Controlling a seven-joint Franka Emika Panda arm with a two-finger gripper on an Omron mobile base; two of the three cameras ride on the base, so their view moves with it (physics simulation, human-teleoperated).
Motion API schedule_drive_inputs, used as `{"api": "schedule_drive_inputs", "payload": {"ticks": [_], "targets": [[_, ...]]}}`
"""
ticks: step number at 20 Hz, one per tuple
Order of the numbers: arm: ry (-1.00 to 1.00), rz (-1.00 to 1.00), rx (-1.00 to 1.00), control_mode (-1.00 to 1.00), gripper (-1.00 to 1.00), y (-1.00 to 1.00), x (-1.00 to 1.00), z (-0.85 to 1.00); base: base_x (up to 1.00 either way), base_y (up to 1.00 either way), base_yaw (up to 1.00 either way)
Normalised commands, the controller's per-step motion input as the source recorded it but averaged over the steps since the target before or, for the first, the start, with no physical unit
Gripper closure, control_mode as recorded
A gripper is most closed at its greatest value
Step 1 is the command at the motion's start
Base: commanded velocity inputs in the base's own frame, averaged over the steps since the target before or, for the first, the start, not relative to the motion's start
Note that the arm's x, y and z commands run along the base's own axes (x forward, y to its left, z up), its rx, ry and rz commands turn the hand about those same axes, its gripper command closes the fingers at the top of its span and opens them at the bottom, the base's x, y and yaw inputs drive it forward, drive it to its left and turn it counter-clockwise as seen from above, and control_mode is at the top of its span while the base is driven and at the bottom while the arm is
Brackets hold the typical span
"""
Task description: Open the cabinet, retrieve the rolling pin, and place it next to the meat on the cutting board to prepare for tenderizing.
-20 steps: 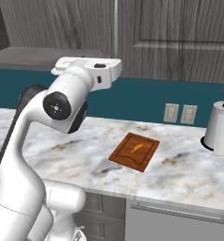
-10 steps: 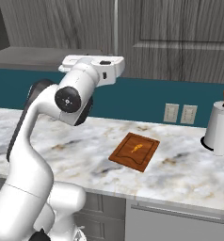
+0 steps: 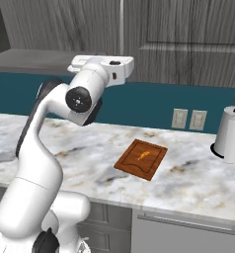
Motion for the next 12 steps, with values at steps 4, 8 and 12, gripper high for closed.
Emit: {"api": "schedule_drive_inputs", "payload": {"ticks": [4,8,12], "targets": [[-0.01,0.00,0.00,-1.00,-1.00,-0.13,0.31,0.00,0.00,0.00,0.00],[0.00,0.00,0.00,-1.00,-1.00,-0.02,0.34,0.00,0.00,0.00,0.00],[-0.01,0.00,0.00,-1.00,-1.00,-0.01,0.27,0.00,0.00,0.00,0.00]]}}
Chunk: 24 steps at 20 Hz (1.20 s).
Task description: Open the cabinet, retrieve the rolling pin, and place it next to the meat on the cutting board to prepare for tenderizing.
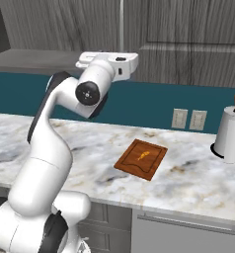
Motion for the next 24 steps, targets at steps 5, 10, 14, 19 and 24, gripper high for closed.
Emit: {"api": "schedule_drive_inputs", "payload": {"ticks": [5,10,14,19,24], "targets": [[-0.04,0.00,0.00,-1.00,-1.00,-0.06,0.17,0.00,0.00,0.00,0.00],[-0.04,0.02,0.00,-1.00,-1.00,-0.07,0.18,0.00,0.00,0.00,0.00],[-0.02,0.03,0.00,-1.00,-1.00,-0.08,0.22,0.00,0.00,0.00,0.00],[0.00,0.03,0.00,-1.00,-1.00,-0.09,0.24,0.00,0.00,0.00,0.00],[0.00,0.03,0.00,-1.00,-1.00,-0.05,0.32,0.00,0.00,0.00,0.00]]}}
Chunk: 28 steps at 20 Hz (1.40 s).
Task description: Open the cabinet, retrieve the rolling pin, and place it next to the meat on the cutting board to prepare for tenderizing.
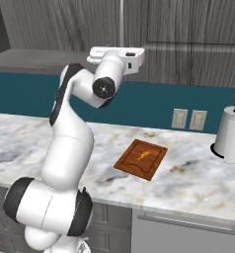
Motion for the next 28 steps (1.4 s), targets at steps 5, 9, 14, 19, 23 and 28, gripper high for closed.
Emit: {"api": "schedule_drive_inputs", "payload": {"ticks": [5,9,14,19,23,28], "targets": [[0.00,0.03,0.00,-1.00,-1.00,0.00,0.36,0.00,0.00,0.00,0.00],[0.00,0.02,0.00,-1.00,-1.00,0.00,0.39,0.00,0.00,0.00,0.00],[0.00,0.02,0.00,-1.00,1.00,0.00,0.41,-0.01,0.00,0.00,0.00],[0.00,0.00,0.00,-1.00,1.00,0.02,0.22,-0.01,0.00,0.00,0.00],[0.00,0.00,-0.01,-1.00,1.00,0.18,0.08,-0.03,0.00,0.00,0.00],[0.00,0.00,-0.08,-1.00,1.00,0.50,0.00,-0.05,0.00,0.00,0.00]]}}
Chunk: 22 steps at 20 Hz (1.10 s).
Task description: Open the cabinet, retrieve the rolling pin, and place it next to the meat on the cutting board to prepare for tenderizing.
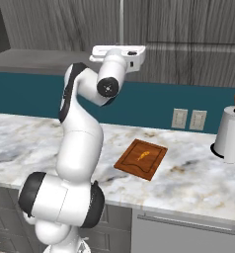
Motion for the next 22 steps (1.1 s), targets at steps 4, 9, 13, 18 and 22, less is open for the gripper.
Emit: {"api": "schedule_drive_inputs", "payload": {"ticks": [4,9,13,18,22], "targets": [[0.00,0.00,-0.09,-1.00,1.00,0.49,0.03,-0.03,0.00,0.00,0.00],[0.01,0.00,-0.01,-1.00,1.00,0.03,0.01,-0.01,0.00,0.00,0.00],[-0.02,0.00,-0.01,-1.00,1.00,0.00,-0.25,-0.08,0.00,0.00,0.00],[-0.04,0.00,-0.04,-1.00,1.00,0.00,-0.67,-0.15,0.00,0.00,0.00],[0.00,0.00,-0.02,-1.00,1.00,0.00,-0.83,-0.13,0.00,0.00,0.00]]}}
